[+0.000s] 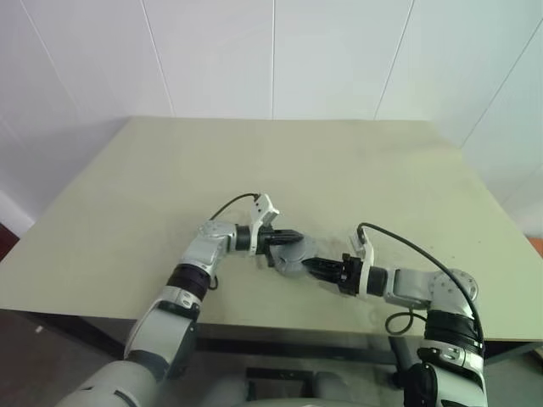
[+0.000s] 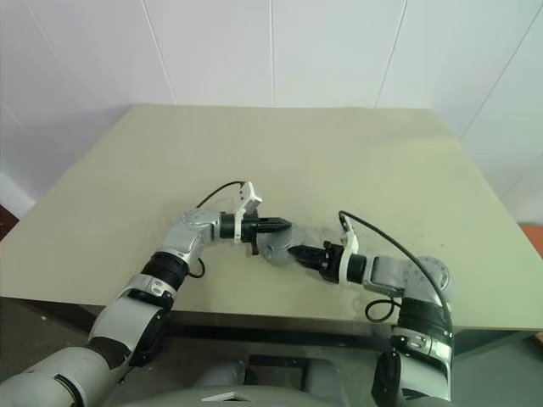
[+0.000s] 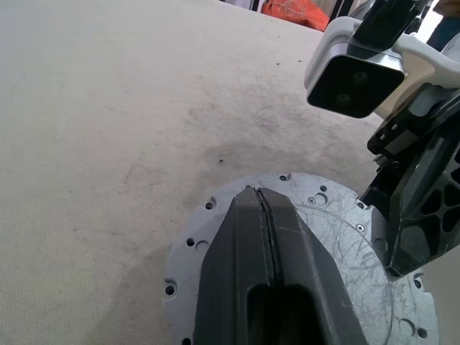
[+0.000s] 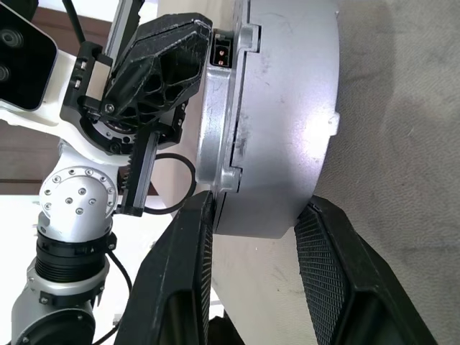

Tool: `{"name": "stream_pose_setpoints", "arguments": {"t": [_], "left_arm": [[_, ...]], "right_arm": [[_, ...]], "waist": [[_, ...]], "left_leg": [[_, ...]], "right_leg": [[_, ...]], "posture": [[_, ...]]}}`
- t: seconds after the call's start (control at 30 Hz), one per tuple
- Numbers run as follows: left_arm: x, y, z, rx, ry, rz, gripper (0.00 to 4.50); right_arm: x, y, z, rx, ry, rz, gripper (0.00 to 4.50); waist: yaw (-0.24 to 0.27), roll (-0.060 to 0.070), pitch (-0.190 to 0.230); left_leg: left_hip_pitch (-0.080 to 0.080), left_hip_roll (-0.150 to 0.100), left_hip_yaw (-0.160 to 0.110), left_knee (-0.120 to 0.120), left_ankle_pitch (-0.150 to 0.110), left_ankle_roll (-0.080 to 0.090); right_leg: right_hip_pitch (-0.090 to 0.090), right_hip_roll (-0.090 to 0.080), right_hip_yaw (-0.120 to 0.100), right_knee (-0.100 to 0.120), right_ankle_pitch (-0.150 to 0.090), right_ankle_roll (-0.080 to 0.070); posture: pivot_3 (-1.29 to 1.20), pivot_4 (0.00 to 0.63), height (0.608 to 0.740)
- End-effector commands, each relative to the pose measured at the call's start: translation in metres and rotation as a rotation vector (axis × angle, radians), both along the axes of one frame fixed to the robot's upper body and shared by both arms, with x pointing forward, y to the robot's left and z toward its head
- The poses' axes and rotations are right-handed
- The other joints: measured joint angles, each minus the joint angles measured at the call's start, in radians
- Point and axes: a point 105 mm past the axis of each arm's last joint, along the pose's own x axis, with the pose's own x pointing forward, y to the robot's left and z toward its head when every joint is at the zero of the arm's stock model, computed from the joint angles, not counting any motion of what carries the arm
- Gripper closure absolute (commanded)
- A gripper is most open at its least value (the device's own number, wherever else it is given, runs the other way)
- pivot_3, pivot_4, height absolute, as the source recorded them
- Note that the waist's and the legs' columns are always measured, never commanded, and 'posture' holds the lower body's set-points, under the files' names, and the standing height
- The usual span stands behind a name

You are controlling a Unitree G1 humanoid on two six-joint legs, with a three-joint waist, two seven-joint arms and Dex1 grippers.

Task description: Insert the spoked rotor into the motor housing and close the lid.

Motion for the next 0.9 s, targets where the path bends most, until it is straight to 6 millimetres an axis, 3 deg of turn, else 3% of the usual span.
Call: {"name": "stream_pose_setpoints", "arguments": {"t": [0.03,0.13,0.23,0.3,0.37,0.57,0.7,0.8,0.9], "left_arm": [[0.004,-0.002,-0.002,-0.057,0.067,0.061,4.50],[0.039,0.009,0.048,-0.379,0.190,0.265,4.50],[0.074,0.047,0.096,-0.744,0.371,0.454,4.50],[0.085,0.074,0.111,-0.901,0.476,0.517,4.50],[0.086,0.088,0.109,-0.928,0.558,0.546,4.50],[0.048,0.117,0.033,-0.661,0.743,0.630,4.50],[0.023,0.125,0.018,-0.624,0.783,0.618,4.50],[0.015,0.131,0.018,-0.689,0.783,0.655,3.91],[0.017,0.129,0.025,-0.770,0.808,0.663,2.92]], "right_arm": [[0.011,0.003,0.012,0.017,-0.036,-0.019,3.16],[0.012,0.003,0.007,0.022,-0.024,-0.047,3.16],[0.015,0.006,0.007,0.044,-0.024,-0.075,3.16],[0.019,0.008,0.010,0.072,-0.038,-0.098,3.16],[0.024,0.011,0.016,0.109,-0.060,-0.124,3.16],[0.046,0.023,0.042,0.233,-0.164,-0.222,3.16],[0.059,0.031,0.053,0.272,-0.200,-0.255,3.16],[0.071,0.039,0.064,0.299,-0.231,-0.264,3.16],[0.079,0.046,0.069,0.318,-0.240,-0.274,3.16]], "waist": [[0.000,0.000,0.000],[0.000,0.000,0.005],[-0.005,-0.005,0.011],[-0.017,-0.005,0.012],[-0.030,-0.004,0.011],[-0.030,-0.002,0.012],[-0.026,-0.005,0.013],[-0.027,-0.005,0.013],[-0.027,-0.005,0.013]], "left_leg": [[0.000,0.000,0.000,0.000,0.000,0.000],[0.000,0.000,0.000,0.002,0.000,0.000],[-0.002,0.000,-0.001,0.003,0.000,0.000],[-0.002,0.001,-0.003,0.003,0.000,0.000],[-0.001,0.000,-0.003,0.000,0.000,0.000],[0.001,-0.003,-0.002,-0.003,0.000,0.000],[-0.008,-0.004,-0.002,-0.003,0.002,-0.004],[-0.014,-0.005,-0.002,-0.003,0.002,-0.009],[-0.016,-0.005,-0.002,-0.004,0.002,-0.010]], "right_leg": [[0.000,0.000,0.000,0.000,0.000,0.000],[0.000,0.000,0.000,0.001,0.000,0.001],[-0.002,0.001,0.000,0.003,0.000,0.009],[-0.004,0.003,0.000,0.003,0.002,0.012],[-0.004,0.006,0.001,0.003,0.002,0.012],[-0.005,0.005,0.005,0.005,0.004,0.008],[-0.015,-0.001,0.006,0.007,0.005,0.007],[-0.022,-0.003,0.007,0.007,0.007,0.004],[-0.024,-0.003,0.007,0.007,0.007,0.003]], "posture": [[0.00,0.000,0.740],[0.00,0.000,0.740],[0.00,0.000,0.740],[0.00,0.000,0.740],[0.00,0.000,0.740],[0.00,0.000,0.740],[0.00,0.000,0.740],[0.00,0.000,0.740],[0.00,0.000,0.740]]}}
